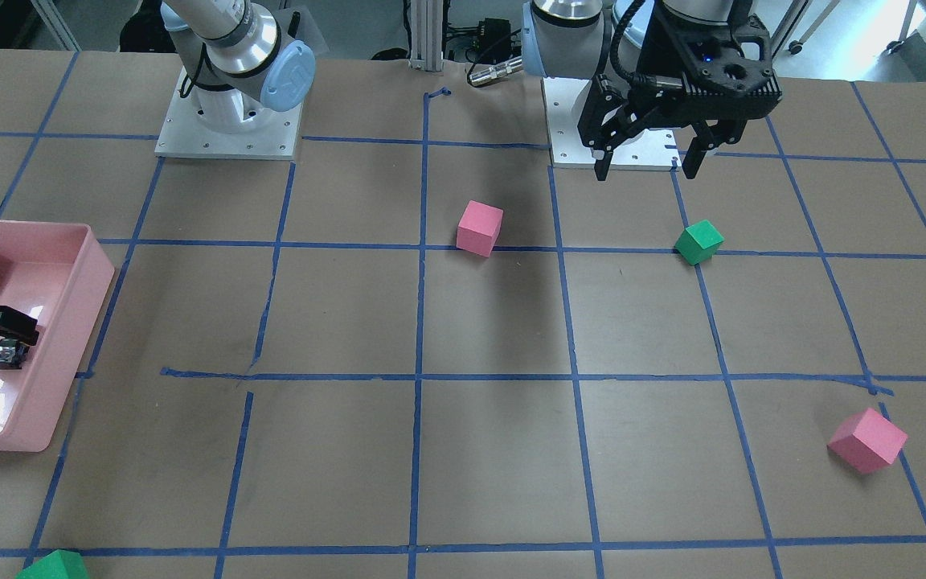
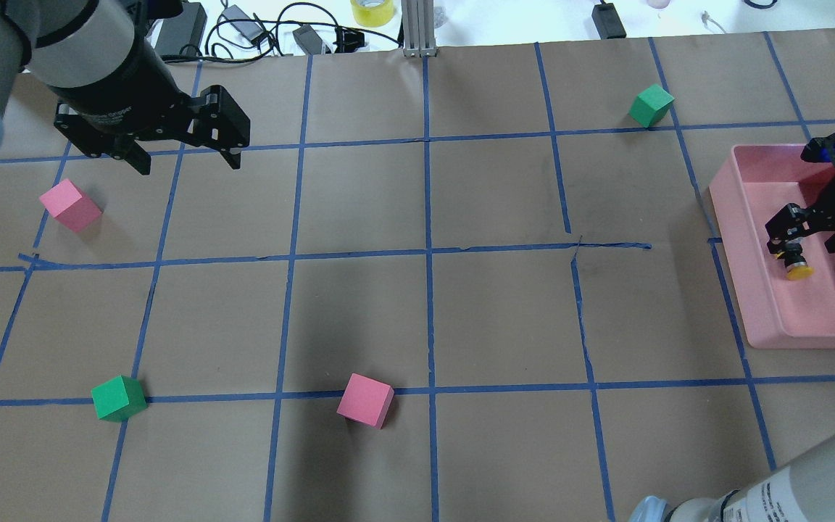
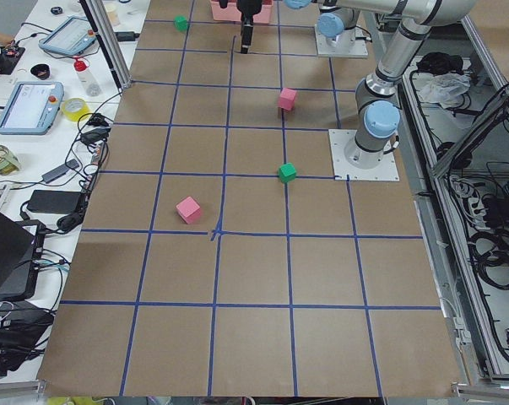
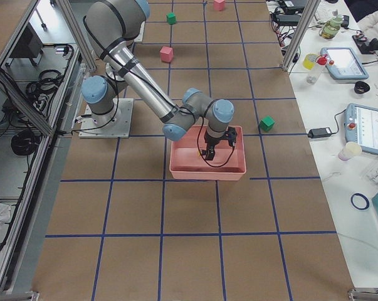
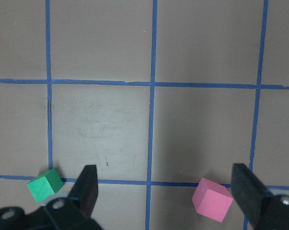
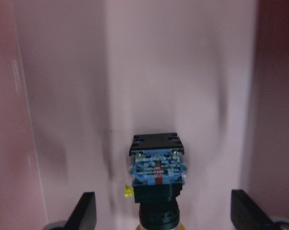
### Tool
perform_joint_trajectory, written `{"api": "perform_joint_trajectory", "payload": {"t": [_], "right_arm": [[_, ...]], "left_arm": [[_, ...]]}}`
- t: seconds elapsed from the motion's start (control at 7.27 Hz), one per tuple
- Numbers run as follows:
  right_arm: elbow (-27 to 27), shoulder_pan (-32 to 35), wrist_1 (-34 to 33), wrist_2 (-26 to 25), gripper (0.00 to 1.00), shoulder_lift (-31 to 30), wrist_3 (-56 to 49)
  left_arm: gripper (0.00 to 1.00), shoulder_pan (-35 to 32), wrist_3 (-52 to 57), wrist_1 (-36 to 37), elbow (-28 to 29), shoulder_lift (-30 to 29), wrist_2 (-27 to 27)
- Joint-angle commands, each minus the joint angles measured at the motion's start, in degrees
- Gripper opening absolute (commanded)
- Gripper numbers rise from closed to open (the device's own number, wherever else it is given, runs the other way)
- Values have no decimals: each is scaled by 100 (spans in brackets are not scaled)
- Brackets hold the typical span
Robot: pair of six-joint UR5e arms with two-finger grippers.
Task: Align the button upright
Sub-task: 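Lower the right gripper and grasp the black button body in the tray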
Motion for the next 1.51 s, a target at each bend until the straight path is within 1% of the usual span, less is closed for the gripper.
{"api": "perform_joint_trajectory", "payload": {"t": [0.0, 0.14, 0.28, 0.41, 0.55, 0.83, 0.96, 1.1, 1.38], "right_arm": [[31, -21, -14, 15, 100, 94, 8], [31, -48, -49, 24, 86, 138, 0], [31, -57, -40, 7, 47, 139, 8], [31, -57, -49, 7, 14, 139, -35], [22, -57, -40, -2, 0, 130, -36], [-74, -57, -23, -11, 0, 95, -10], [-83, -57, 38, -2, 0, -36, 78], [-92, -57, 178, 7, 0, -159, 139], [-206, 22, 652, 24, 0, -615, 184]], "left_arm": [[100, 0, 0, 0, 0, 0, 0], [100, 9, 0, 17, 0, -9, -9], [100, 0, 9, 35, 0, -9, -9], [100, 9, 9, 35, 0, -9, -18], [100, 0, 9, 35, 0, -9, -18], [100, 9, 9, 44, 0, -9, -18], [100, 17, 9, 44, 0, -9, -9], [100, 18, 9, 44, 0, -9, -18], [100, 18, 9, 53, 0, -9, -18]]}}
